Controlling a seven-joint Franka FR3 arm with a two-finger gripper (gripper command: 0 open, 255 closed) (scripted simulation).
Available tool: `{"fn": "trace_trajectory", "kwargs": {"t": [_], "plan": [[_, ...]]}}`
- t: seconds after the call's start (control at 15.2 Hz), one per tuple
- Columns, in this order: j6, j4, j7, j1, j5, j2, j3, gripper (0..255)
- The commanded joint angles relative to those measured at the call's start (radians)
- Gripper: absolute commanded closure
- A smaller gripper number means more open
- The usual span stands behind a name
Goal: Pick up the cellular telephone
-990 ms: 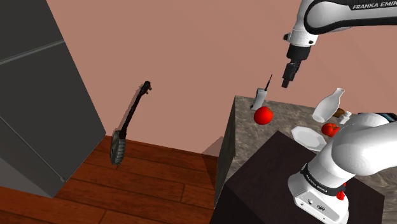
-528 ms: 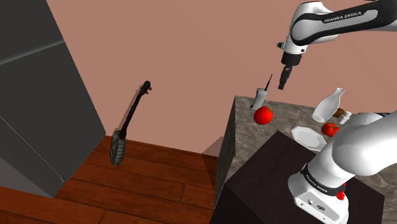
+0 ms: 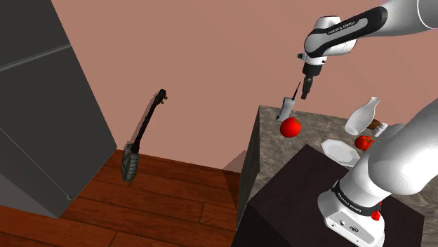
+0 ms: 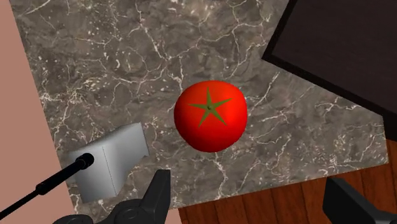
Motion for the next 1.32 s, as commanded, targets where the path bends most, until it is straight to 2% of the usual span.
{"fn": "trace_trajectory", "kwargs": {"t": [0.0, 0.26, 0.46, 0.73, 0.79, 1.25], "plan": [[0.047, 0.053, -0.103, 0.006, 0.06, 0.106, -0.034, 0], [0.098, 0.169, -0.292, -0.019, 0.2, 0.302, -0.045, 0], [0.114, 0.273, -0.416, -0.068, 0.298, 0.441, -0.019, 0], [0.112, 0.432, -0.543, -0.152, 0.392, 0.611, 0.041, 0], [0.111, 0.457, -0.558, -0.166, 0.402, 0.635, 0.051, 0], [0.179, 0.442, -0.577, -0.185, 0.438, 0.693, 0.077, 0]]}}
